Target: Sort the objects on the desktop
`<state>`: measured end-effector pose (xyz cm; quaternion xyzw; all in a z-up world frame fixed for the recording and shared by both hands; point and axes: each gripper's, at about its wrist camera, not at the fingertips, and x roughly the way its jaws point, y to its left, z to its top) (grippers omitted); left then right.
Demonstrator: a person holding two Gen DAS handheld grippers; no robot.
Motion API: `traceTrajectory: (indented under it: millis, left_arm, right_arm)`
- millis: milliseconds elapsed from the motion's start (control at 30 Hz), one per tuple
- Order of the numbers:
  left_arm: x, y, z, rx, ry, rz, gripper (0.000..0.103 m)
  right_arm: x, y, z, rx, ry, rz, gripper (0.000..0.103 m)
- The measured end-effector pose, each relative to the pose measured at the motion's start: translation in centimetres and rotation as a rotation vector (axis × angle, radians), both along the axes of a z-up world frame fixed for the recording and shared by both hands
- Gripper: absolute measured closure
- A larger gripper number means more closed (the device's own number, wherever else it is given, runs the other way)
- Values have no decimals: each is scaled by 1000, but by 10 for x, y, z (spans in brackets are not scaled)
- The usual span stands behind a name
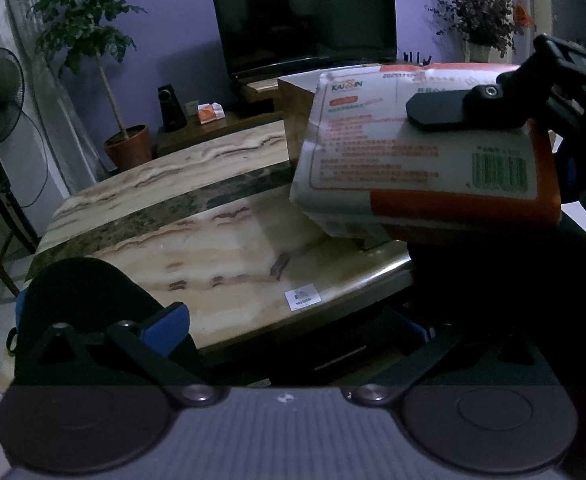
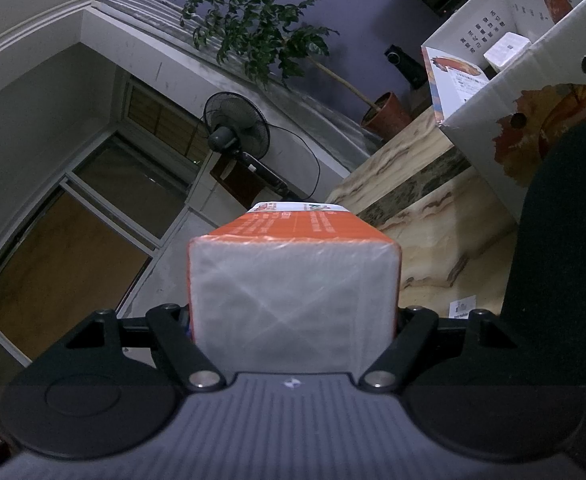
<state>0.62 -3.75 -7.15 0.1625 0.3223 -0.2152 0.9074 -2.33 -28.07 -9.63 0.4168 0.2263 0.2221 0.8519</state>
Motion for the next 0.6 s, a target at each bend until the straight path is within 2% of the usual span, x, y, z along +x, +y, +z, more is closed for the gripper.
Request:
traceTrajectory:
  millis: [600]
  left_arm:
    - [0,-4,-1,14,16,-11,1]
  right_arm:
    - [2,0,-2,8,1,2,25]
